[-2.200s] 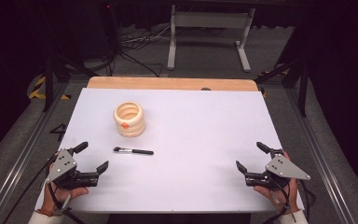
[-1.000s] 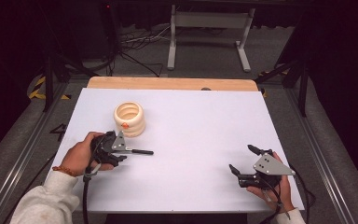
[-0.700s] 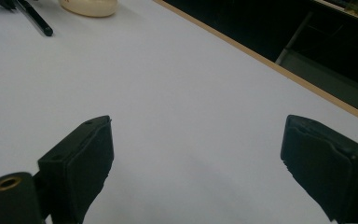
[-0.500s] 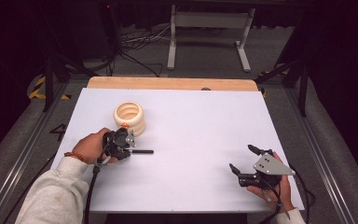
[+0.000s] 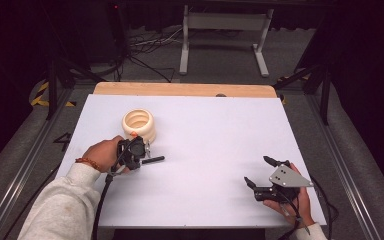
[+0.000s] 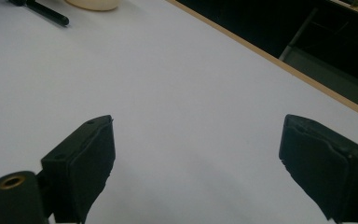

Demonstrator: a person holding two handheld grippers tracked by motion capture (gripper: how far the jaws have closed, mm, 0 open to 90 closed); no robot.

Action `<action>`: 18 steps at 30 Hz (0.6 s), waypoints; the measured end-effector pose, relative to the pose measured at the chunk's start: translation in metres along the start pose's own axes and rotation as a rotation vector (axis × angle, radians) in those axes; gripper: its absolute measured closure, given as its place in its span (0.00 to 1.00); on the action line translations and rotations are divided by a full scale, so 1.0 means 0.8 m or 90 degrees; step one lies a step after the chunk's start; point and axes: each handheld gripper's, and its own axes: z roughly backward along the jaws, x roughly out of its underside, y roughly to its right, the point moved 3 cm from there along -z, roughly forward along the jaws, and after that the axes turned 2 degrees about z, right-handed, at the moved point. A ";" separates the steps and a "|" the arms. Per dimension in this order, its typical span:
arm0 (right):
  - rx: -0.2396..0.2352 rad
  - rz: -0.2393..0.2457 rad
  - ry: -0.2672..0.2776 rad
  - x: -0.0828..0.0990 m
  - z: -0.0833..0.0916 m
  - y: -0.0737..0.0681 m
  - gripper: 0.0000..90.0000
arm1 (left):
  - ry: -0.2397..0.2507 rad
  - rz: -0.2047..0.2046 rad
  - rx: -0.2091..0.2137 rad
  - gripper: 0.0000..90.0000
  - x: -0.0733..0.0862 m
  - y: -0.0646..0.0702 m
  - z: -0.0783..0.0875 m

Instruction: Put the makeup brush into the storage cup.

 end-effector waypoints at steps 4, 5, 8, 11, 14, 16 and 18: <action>0.002 -0.003 0.001 0.000 0.000 0.000 0.12 | -0.006 0.011 -0.007 0.82 0.001 0.002 0.001; 0.003 -0.002 0.001 0.000 0.000 0.001 0.12 | -0.003 0.017 -0.009 0.82 0.001 0.003 0.001; 0.004 -0.002 0.000 0.000 0.000 0.000 0.12 | 0.008 0.027 -0.008 0.83 0.003 0.002 0.001; 0.007 0.002 0.000 -0.001 0.001 -0.001 0.13 | 0.017 0.053 -0.006 0.84 0.004 0.003 0.001; 0.014 0.007 -0.002 -0.003 0.001 -0.003 0.13 | 0.051 0.078 0.001 0.84 0.008 0.001 0.002; 0.017 0.010 -0.003 -0.003 0.000 -0.004 0.13 | 0.078 0.085 0.009 0.84 0.008 0.000 0.006; 0.021 0.016 -0.002 -0.004 0.000 -0.005 0.14 | 0.111 0.100 0.029 0.84 0.009 -0.001 0.007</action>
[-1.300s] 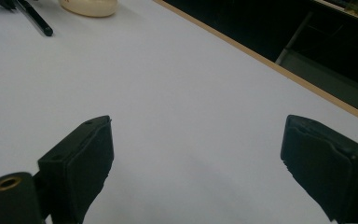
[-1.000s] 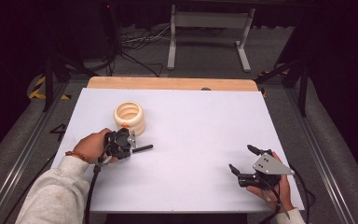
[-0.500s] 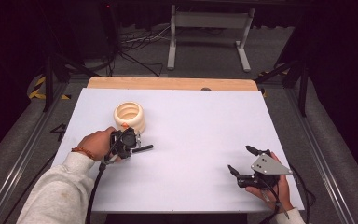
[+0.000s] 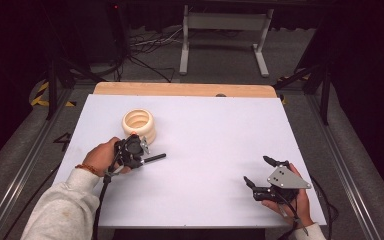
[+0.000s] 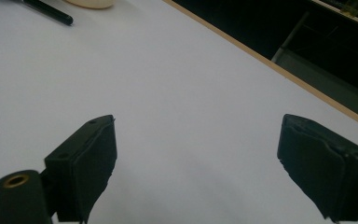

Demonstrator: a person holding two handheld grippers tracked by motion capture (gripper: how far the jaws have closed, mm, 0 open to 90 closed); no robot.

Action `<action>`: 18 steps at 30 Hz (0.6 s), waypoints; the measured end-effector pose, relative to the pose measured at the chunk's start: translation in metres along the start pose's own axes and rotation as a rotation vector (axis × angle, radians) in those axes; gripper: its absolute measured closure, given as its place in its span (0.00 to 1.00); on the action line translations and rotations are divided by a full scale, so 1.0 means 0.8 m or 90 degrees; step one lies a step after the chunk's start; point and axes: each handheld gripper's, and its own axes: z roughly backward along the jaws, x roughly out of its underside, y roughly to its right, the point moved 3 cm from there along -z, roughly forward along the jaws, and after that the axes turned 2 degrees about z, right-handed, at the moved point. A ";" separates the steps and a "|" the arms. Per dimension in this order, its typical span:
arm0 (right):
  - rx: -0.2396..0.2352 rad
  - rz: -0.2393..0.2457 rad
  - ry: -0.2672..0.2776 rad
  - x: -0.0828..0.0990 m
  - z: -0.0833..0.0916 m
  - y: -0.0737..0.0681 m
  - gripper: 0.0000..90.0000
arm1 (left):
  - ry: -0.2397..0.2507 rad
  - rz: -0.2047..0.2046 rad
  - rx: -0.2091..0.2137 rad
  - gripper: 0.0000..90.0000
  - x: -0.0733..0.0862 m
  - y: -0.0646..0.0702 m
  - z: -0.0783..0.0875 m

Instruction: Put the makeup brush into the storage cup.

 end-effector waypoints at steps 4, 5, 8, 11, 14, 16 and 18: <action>0.001 0.001 -0.001 -0.001 -0.002 -0.004 0.15 | -0.002 -0.008 -0.009 0.84 -0.001 0.001 0.002; 0.001 0.001 -0.001 -0.001 -0.002 -0.004 0.15 | -0.002 -0.008 -0.009 0.84 -0.001 0.001 0.002; 0.001 0.007 -0.001 -0.004 -0.006 -0.008 0.15 | -0.010 -0.014 -0.021 0.85 -0.001 0.001 0.007; -0.004 0.018 -0.003 -0.007 -0.010 -0.014 0.15 | 0.030 0.005 -0.051 1.00 -0.002 -0.003 0.019; -0.014 0.028 -0.009 -0.009 -0.015 -0.020 0.15 | -0.034 -0.020 -0.016 1.00 -0.001 0.004 0.005; -0.016 0.039 -0.012 -0.009 -0.016 -0.023 0.15 | -0.020 -0.020 -0.035 0.94 -0.002 0.003 0.006; -0.017 0.038 -0.011 -0.009 -0.014 -0.023 0.15 | 0.012 -0.008 -0.045 0.91 -0.002 0.000 0.014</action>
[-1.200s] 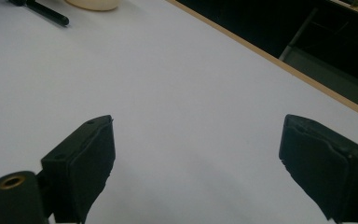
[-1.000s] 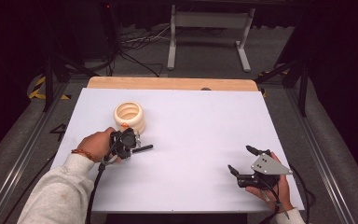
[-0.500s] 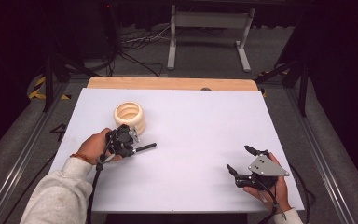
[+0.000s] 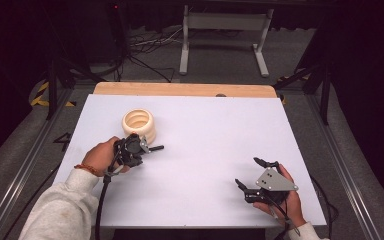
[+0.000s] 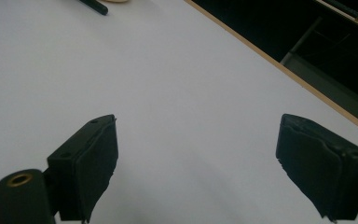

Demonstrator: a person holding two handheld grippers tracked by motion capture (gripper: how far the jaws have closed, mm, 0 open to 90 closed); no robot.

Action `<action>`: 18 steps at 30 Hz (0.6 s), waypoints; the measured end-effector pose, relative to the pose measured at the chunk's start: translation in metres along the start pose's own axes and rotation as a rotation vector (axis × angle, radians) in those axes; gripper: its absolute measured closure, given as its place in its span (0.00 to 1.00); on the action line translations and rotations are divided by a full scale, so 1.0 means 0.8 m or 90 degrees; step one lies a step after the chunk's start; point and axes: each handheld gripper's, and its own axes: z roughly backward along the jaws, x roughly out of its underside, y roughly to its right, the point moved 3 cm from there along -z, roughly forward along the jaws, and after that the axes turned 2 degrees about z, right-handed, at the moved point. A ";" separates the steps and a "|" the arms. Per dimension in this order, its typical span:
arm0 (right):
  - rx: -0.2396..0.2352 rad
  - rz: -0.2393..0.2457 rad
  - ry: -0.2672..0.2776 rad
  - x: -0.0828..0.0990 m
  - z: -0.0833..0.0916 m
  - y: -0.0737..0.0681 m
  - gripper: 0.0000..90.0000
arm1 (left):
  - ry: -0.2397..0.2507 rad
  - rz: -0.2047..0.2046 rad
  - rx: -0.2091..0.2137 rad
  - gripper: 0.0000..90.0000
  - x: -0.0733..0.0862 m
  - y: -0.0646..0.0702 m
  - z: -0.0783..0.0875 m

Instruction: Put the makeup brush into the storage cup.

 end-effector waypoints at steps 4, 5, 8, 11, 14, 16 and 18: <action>0.000 -0.010 0.001 0.002 0.001 0.003 0.15 | 0.019 0.003 -0.036 0.86 0.004 -0.007 0.009; 0.000 -0.010 0.001 0.003 0.002 0.004 0.15 | 0.012 0.004 -0.045 0.86 0.010 -0.011 0.011; -0.002 -0.016 0.001 0.005 0.002 0.006 0.15 | 0.035 0.051 -0.041 0.72 0.023 -0.021 0.008; -0.002 -0.013 -0.001 0.006 0.003 0.006 0.15 | 0.015 0.062 -0.030 0.58 0.029 -0.028 -0.004; -0.004 -0.014 -0.001 0.006 0.002 0.006 0.15 | -0.006 0.060 -0.003 0.54 0.027 -0.030 -0.013; -0.005 -0.012 -0.004 0.006 0.002 0.005 0.15 | -0.038 0.056 -0.005 0.53 0.022 -0.034 -0.024; -0.006 -0.013 -0.004 0.006 0.001 0.005 0.15 | -0.031 0.055 -0.006 0.50 0.018 -0.036 -0.024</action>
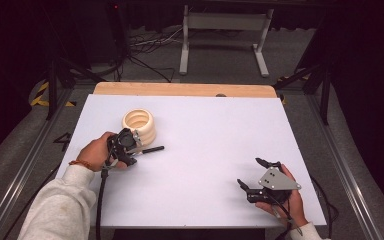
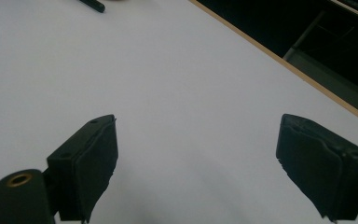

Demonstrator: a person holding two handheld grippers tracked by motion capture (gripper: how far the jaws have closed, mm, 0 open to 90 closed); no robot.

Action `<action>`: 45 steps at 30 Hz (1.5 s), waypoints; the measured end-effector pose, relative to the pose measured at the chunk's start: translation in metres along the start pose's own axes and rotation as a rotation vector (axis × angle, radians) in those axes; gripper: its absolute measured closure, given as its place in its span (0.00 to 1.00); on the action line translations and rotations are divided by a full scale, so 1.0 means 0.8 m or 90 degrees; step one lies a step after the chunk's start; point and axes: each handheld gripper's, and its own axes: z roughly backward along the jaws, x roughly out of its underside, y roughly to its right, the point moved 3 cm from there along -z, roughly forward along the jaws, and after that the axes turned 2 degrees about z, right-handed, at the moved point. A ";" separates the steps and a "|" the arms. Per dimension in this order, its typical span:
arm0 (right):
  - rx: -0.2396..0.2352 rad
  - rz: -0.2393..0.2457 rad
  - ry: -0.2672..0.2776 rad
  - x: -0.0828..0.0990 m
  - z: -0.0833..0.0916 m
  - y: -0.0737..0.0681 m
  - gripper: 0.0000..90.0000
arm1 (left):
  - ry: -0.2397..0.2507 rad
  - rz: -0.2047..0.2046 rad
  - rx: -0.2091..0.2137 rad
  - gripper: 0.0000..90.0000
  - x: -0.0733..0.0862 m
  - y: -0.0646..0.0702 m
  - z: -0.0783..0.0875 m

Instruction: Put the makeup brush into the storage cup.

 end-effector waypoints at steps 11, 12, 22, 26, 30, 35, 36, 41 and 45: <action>-0.010 0.000 -0.012 0.003 -0.003 -0.001 0.15 | -0.061 -0.062 0.060 0.82 -0.020 0.005 -0.001; -0.011 0.000 -0.014 0.003 -0.004 -0.002 0.15 | -0.076 -0.059 0.067 0.82 -0.024 0.004 -0.002; -0.009 -0.002 -0.013 0.004 -0.003 0.000 0.15 | -0.096 -0.116 0.045 0.83 -0.028 0.011 -0.001; -0.008 0.000 -0.012 0.003 -0.002 0.000 0.15 | -0.102 -0.140 0.091 0.82 -0.030 0.018 0.000; -0.011 0.001 -0.013 0.003 -0.002 -0.001 0.15 | -0.098 -0.142 0.086 0.80 -0.035 0.020 0.000; -0.013 0.000 -0.013 0.003 -0.003 -0.002 0.15 | -0.093 -0.130 0.084 0.60 -0.048 0.024 -0.004; -0.013 0.001 -0.014 0.003 -0.003 -0.002 0.15 | -0.093 -0.123 0.088 0.59 -0.049 0.024 -0.005; -0.016 0.004 -0.015 0.003 -0.004 -0.003 0.15 | -0.104 -0.110 0.106 0.83 -0.050 0.022 -0.005; -0.017 0.005 -0.015 0.003 -0.003 -0.003 0.15 | -0.131 -0.150 0.083 0.85 -0.057 0.029 -0.006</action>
